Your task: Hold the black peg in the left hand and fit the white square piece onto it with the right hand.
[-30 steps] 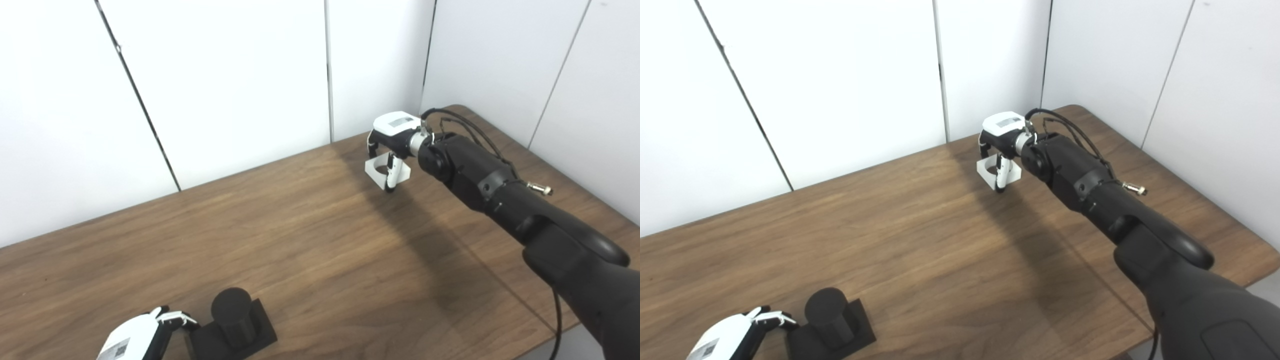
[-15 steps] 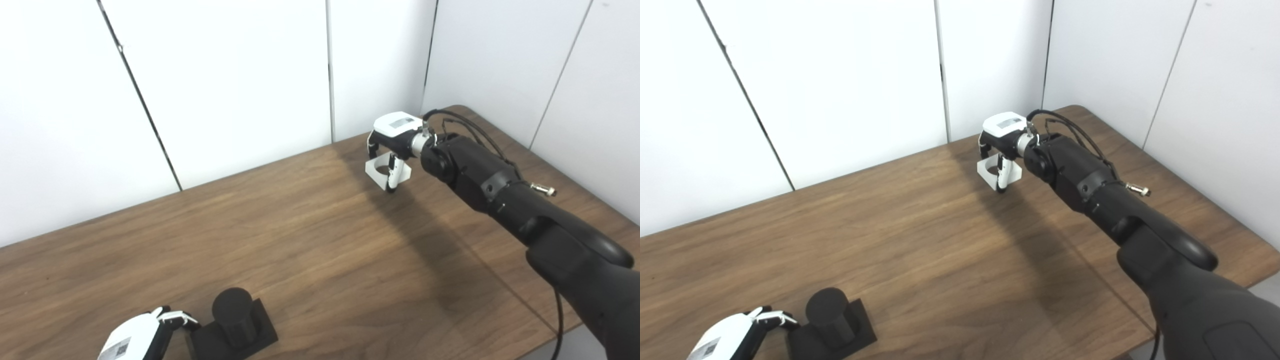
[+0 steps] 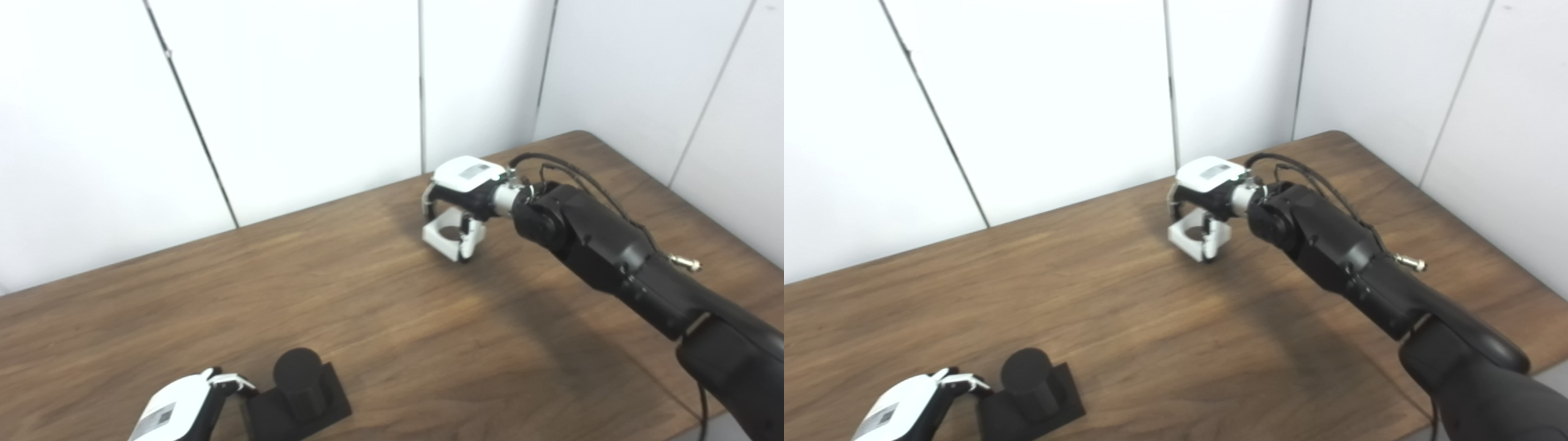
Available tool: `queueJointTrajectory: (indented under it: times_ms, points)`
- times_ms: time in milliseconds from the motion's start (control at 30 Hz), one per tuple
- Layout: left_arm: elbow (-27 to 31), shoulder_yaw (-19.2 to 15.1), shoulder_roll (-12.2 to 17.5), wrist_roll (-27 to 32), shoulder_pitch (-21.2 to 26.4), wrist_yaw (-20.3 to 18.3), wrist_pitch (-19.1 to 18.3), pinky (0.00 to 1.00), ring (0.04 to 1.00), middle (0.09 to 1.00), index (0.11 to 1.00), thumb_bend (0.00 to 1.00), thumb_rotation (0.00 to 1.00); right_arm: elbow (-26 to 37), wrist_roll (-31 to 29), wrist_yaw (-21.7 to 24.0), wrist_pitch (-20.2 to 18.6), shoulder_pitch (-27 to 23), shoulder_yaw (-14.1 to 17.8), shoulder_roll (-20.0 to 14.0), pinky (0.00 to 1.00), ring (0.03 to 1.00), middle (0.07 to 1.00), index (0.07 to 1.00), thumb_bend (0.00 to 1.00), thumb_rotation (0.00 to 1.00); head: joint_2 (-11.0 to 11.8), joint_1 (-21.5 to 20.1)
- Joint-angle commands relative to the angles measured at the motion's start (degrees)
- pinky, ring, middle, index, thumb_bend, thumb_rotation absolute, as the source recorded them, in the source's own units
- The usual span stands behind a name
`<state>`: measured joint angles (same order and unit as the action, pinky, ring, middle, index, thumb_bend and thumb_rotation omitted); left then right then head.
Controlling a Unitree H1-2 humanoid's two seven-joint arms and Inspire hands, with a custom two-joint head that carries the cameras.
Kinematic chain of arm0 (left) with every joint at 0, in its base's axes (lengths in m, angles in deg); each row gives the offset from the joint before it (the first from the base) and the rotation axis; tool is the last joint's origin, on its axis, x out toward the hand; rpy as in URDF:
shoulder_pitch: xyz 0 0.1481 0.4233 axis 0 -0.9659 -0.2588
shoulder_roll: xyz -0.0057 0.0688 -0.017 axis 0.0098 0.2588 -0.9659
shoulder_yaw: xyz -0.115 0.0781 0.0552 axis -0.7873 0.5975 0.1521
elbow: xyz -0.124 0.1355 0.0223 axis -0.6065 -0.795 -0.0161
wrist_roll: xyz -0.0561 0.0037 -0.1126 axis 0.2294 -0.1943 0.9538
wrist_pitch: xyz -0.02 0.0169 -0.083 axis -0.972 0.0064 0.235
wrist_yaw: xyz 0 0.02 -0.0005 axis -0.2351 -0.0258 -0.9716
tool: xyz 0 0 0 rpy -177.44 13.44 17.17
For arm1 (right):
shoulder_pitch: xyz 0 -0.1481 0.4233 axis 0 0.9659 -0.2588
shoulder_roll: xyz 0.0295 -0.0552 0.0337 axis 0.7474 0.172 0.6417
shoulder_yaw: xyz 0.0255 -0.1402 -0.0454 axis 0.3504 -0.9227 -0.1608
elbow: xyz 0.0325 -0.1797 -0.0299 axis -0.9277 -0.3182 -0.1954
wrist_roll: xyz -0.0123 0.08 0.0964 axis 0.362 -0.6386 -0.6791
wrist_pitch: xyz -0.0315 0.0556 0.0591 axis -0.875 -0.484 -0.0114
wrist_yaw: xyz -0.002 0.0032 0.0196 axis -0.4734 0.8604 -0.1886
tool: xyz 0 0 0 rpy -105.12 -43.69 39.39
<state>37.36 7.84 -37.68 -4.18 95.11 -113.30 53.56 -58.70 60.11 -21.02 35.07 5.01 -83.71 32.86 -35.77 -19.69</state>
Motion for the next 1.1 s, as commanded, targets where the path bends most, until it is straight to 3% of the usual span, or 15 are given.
queueJointTrajectory:
  times_ms: [0,133,400,633,800,1067]
  points:
    - [-0.3,0.6,1.1,-1.6,-1.4,-3.1,-0.9,1.0,0.952,0.828,0.486,0.51,0.05,7.4,0.3,2.8,-0.9,-2.9,1.1,0.7,0.99,0.919,0.762,0.483,0.53,0.14,-0.8,0.9]
    - [0.4,0.9,0.3,-2.8,-0.9,-4.9,-1.7,1.0,0.951,0.83,0.485,0.51,0.05,17.1,0.3,9.3,-2.4,-2.4,0.8,3.4,1.0,0.913,0.759,0.482,0.53,0.14,-1.9,2.7]
    - [0.6,1.4,-3.2,-7.1,0.1,-7.8,-2.8,1.0,0.948,0.835,0.486,0.51,0.05,29.8,-1.4,22.4,-5.2,-4.0,0.9,8.2,1.0,0.942,0.767,0.481,0.53,0.14,-5.2,8.7]
    - [0.3,1.8,-6.6,-11.6,0.5,-10.1,-2.1,1.0,0.957,0.852,0.485,0.51,0.05,37.1,-4.2,29.1,-8.3,-4.4,1.8,11.4,1.0,0.923,0.766,0.481,0.53,0.14,-6.7,11.6]
    - [0.0,1.6,-8.1,-12.8,0.7,-11.0,-1.8,1.0,0.96,0.857,0.484,0.51,0.05,39.2,-5.1,31.8,-9.5,-4.9,2.3,12.3,1.0,0.921,0.761,0.481,0.53,0.14,-7.5,13.2]
    - [-0.5,1.2,-10.1,-13.3,0.7,-10.8,-1.5,1.0,0.957,0.849,0.484,0.51,0.05,39.3,-7.6,31.5,-8.7,-6.0,3.0,12.2,1.0,0.926,0.759,0.481,0.53,0.14,-7.5,14.7]
